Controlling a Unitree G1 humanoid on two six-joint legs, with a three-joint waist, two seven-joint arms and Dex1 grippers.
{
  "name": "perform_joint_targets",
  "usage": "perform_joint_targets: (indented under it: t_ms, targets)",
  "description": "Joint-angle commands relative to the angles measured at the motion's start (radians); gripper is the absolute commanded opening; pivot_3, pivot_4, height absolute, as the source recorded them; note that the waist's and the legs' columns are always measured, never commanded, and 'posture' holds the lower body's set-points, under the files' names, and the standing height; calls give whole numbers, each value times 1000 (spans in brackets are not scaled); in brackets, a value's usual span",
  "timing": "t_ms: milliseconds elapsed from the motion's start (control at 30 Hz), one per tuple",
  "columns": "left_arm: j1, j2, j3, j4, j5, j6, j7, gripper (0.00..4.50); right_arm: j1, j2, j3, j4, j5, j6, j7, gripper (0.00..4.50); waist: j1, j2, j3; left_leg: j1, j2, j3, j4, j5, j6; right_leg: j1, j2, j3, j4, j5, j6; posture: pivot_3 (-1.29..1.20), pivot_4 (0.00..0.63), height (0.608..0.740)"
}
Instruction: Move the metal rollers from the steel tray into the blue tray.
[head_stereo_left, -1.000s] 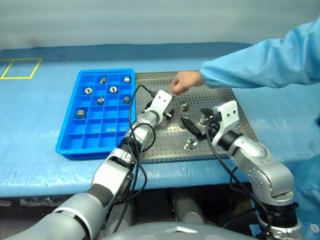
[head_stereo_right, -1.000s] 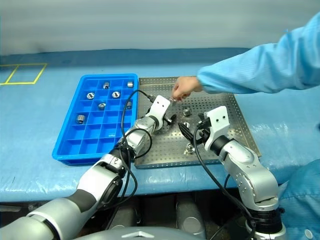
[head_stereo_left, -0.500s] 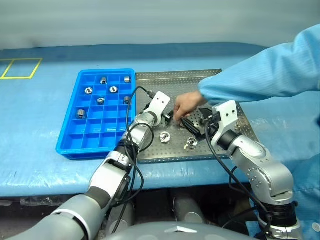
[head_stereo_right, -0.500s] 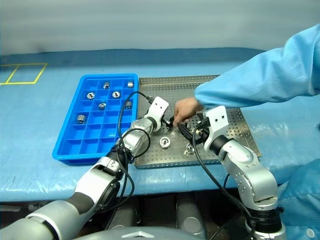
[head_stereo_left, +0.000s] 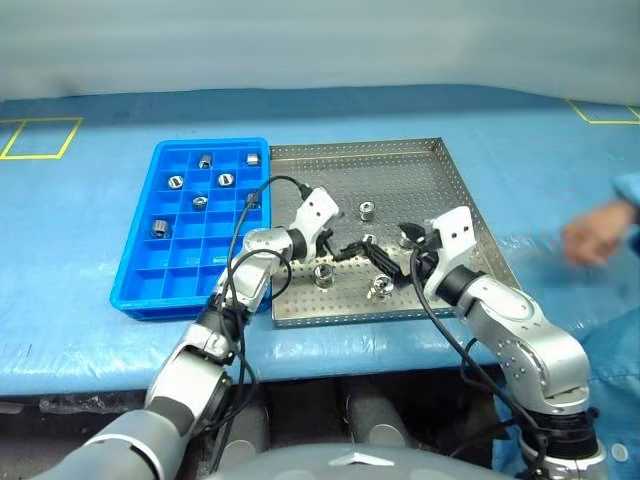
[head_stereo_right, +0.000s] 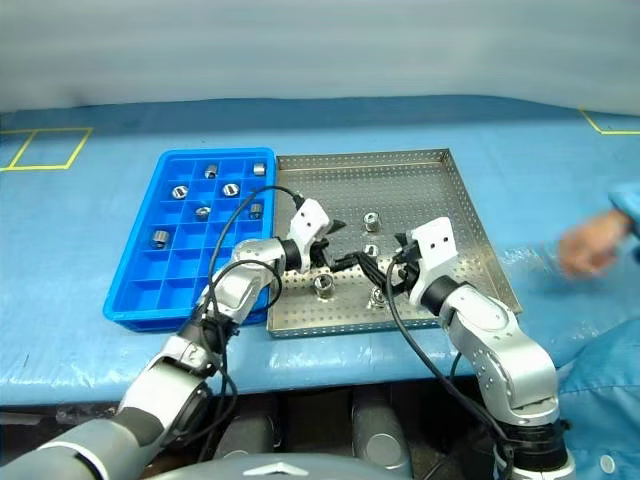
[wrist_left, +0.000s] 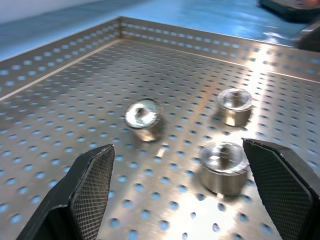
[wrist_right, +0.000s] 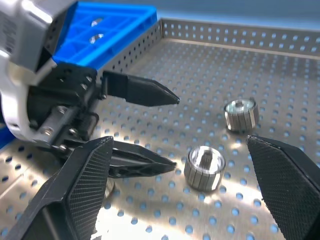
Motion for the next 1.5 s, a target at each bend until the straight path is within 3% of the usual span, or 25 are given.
perform_joint_targets:
  t_ms: [33,233,500,600,800,833,1033,1200,1333,1500]
  targets:
    - [29,72,-71,-111,48,8,-77,4459,21,-27,11,-42,4,23,16,4500,-5,0,0,1,0,0,0,0,0,0,0,1,0,0,0,-104,150,740]
    - [57,130,-115,-153,83,26,-95,4459,70,-128,86,-78,-32,58,59,4500,-2,0,0,1,0,1,1,0,0,0,0,1,1,0,-1,-100,150,740]
    - [53,125,-128,-126,110,62,-74,4459,50,-98,79,-59,-59,68,10,4500,-1,0,0,1,0,1,2,0,0,0,0,1,1,0,-1,-104,150,740]
    - [50,122,-133,-115,132,77,-61,3837,39,-87,74,-52,-65,77,-8,4500,-1,0,0,1,0,1,2,0,0,0,0,1,1,0,-1,-106,150,740]
    - [55,132,-124,-138,115,90,-85,1836,36,-88,74,-53,-71,85,-6,4500,-2,0,0,1,1,1,2,0,0,0,0,1,1,0,-1,-103,150,740]
    - [57,130,-115,-145,103,89,-90,1732,34,-86,77,-52,-73,85,-7,4500,-2,0,0,1,1,1,2,0,0,0,0,1,1,0,-1,-103,150,740]
    - [53,89,0,-190,35,117,-17,1733,30,-80,86,-49,-76,82,0,4500,0,0,0,1,1,1,2,0,0,0,0,1,1,0,-1,-102,150,740]
    - [99,99,162,-365,-16,192,116,1733,23,-82,95,-44,-63,67,36,4500,-2,0,0,1,1,1,1,0,0,0,0,1,1,0,0,-89,150,740]
    - [141,103,267,-533,-1,324,273,1733,13,-76,106,-43,-67,64,50,4500,3,0,0,1,1,1,1,0,0,0,1,1,1,0,0,-65,150,740]
    - [201,48,387,-763,168,644,609,1733,-14,-77,116,-20,-68,69,74,4500,15,0,0,1,1,1,2,0,0,0,1,1,1,0,1,-17,150,740]
